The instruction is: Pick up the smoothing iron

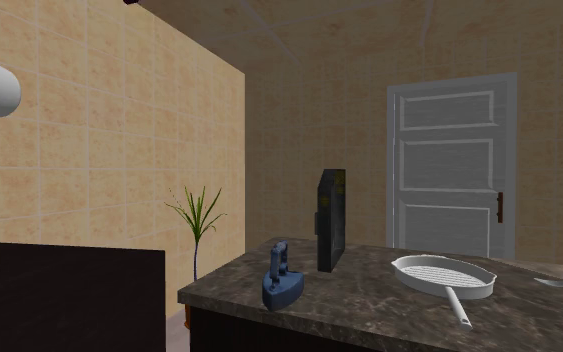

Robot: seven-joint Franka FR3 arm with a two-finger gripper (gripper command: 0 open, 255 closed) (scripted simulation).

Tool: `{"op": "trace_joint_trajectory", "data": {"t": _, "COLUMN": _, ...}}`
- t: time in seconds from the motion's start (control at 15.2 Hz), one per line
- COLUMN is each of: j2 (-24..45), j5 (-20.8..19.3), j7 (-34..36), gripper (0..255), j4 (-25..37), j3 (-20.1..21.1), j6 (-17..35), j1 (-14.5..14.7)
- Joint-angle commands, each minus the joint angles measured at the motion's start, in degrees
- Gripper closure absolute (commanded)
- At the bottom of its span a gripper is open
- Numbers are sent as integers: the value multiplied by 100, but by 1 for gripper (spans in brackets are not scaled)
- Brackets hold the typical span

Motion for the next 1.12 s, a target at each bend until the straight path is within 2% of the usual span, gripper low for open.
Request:
{"op": "trace_joint_trajectory", "data": {"t": 0.0, "j2": 0, "j5": 0, "j7": 0, "gripper": 0, "j4": 0, "j3": 0, "j6": 0, "j1": 0}}
{"op": "trace_joint_trajectory", "data": {"t": 0.53, "j2": -212, "j5": 659, "j7": 1391, "gripper": 0, "j4": -1341, "j3": 864, "j6": 1422, "j1": 82}}
{"op": "trace_joint_trajectory", "data": {"t": 1.06, "j2": 459, "j5": 1338, "j7": 2818, "gripper": 0, "j4": -2053, "j3": 1928, "j6": 3153, "j1": 240}}
